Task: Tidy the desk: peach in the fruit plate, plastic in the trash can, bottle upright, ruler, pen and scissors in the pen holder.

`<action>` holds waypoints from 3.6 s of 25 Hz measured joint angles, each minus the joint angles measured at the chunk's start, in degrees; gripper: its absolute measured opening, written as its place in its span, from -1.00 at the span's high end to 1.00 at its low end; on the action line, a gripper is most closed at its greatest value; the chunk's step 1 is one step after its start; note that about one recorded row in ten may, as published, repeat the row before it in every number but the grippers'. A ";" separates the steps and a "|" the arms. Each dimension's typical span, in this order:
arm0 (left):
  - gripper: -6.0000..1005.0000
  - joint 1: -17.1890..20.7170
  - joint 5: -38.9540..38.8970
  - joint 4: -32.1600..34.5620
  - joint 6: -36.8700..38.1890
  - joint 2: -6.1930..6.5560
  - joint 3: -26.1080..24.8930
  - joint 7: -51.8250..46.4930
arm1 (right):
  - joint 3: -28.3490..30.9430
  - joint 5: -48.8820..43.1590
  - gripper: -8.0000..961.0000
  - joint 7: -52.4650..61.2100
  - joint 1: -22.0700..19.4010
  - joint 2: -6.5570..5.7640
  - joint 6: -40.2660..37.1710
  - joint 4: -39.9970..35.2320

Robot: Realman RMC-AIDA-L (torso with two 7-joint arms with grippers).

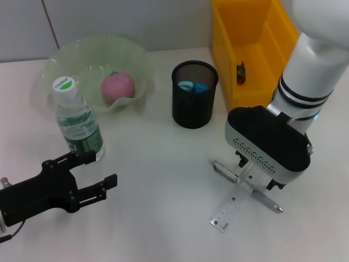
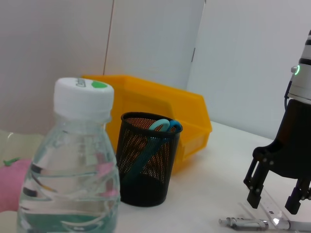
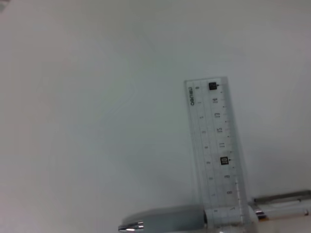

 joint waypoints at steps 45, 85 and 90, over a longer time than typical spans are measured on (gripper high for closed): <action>-0.60 -0.02 -0.13 -0.05 0.35 0.18 0.00 -0.98 | -6.20 1.51 0.07 0.13 0.10 0.04 4.81 2.26; -0.60 -0.02 0.04 -0.20 2.53 0.53 0.00 -1.40 | 18.50 25.19 0.17 -3.02 -19.15 -0.31 -3.97 -23.92; -0.60 -0.02 -0.06 -0.24 4.08 0.54 -0.21 -1.40 | 25.33 34.95 0.17 -5.38 -22.27 -0.35 -3.36 -20.93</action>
